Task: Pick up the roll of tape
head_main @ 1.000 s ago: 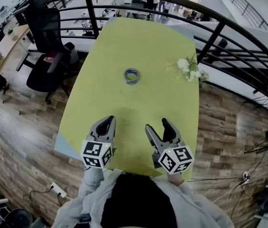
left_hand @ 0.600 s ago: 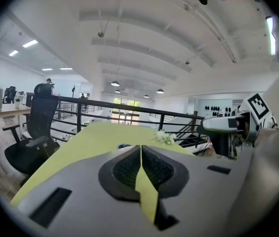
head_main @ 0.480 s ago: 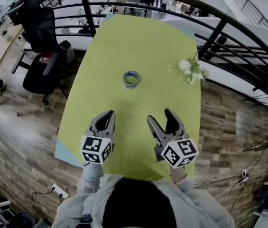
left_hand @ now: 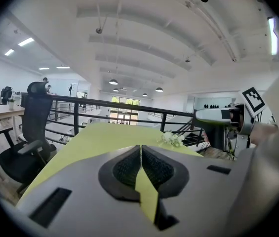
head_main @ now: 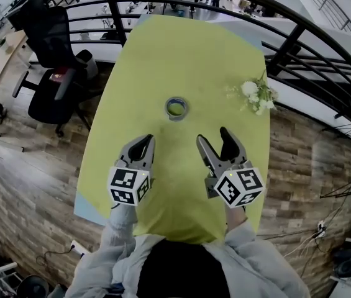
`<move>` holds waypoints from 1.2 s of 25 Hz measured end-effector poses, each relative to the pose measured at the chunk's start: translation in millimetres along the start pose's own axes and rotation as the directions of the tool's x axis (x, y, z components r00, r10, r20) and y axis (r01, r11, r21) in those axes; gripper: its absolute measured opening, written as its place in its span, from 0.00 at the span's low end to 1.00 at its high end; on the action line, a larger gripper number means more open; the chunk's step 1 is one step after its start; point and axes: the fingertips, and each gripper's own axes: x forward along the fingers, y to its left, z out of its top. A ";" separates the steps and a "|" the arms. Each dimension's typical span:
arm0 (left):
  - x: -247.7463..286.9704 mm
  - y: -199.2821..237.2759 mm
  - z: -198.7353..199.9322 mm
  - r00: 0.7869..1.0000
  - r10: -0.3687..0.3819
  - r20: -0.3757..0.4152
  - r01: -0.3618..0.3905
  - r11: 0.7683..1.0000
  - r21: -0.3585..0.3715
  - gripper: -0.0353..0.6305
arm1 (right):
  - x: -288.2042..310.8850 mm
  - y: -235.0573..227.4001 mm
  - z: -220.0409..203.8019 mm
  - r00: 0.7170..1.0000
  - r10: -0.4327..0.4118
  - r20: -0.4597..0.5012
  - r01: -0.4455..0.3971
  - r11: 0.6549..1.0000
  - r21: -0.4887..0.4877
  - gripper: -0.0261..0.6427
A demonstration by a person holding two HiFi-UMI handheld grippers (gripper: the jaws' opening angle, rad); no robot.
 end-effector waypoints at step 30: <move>157.8 109.6 -61.7 0.995 0.036 -0.093 -0.047 0.992 -0.121 0.09 | 201.4 -93.0 -116.1 0.955 -0.060 -0.290 0.084 0.994 0.073 0.51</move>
